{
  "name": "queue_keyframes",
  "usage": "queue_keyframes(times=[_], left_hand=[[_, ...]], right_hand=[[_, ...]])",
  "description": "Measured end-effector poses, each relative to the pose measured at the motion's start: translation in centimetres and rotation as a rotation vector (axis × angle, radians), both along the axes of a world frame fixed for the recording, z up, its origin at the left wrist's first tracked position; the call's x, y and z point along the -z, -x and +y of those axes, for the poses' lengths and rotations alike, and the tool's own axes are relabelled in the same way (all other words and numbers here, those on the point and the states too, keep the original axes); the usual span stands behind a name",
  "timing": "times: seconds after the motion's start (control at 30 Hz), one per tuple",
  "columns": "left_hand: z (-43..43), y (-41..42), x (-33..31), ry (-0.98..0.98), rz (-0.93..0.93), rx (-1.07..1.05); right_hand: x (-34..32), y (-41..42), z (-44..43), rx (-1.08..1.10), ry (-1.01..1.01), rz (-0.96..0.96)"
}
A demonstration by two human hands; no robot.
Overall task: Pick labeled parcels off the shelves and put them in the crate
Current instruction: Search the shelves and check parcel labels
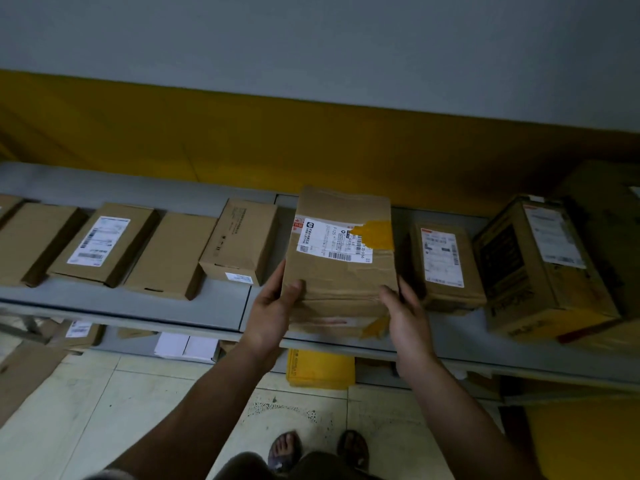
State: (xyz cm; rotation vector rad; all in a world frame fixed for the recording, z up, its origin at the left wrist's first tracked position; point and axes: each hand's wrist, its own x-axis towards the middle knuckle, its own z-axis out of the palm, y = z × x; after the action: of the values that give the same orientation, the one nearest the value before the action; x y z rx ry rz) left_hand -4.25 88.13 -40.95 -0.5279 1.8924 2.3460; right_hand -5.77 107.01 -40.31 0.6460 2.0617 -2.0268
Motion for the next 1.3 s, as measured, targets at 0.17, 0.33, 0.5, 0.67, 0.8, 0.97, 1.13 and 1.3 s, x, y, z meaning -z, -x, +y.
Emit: queue_keyframes(times=[0.17, 0.33, 0.5, 0.67, 0.8, 0.97, 1.13, 1.3], left_hand=[[-0.1, 2.1, 1.1, 0.003, -0.047, 0.001], [-0.1, 3.8, 1.8, -0.005, -0.067, -0.009], [0.4, 4.6, 2.0, -0.008, -0.095, -0.024], [0.6, 4.8, 2.0, 0.037, -0.096, -0.031], [0.7, 4.8, 1.9, 0.059, -0.109, -0.045], [0.7, 4.2, 1.5, 0.029, -0.121, -0.188], [0.2, 3.0, 1.6, 0.063, -0.108, -0.345], [-0.1, 1.0, 0.9, 0.077, -0.062, -0.43]], right_hand=[[-0.2, 2.3, -0.1, -0.016, -0.036, -0.065], [0.1, 3.7, -0.2, -0.033, -0.054, -0.074], [0.5, 4.4, 0.2, -0.05, -0.057, -0.057], [0.8, 4.6, 0.4, -0.053, -0.053, -0.033], [0.9, 4.6, 0.7, -0.064, -0.06, -0.01], [0.9, 4.2, 1.5, -0.051, -0.125, 0.076], [0.0, 3.3, 2.3, -0.167, -0.267, 0.312], [-1.1, 3.1, 1.2, -0.316, -0.251, 0.459]])
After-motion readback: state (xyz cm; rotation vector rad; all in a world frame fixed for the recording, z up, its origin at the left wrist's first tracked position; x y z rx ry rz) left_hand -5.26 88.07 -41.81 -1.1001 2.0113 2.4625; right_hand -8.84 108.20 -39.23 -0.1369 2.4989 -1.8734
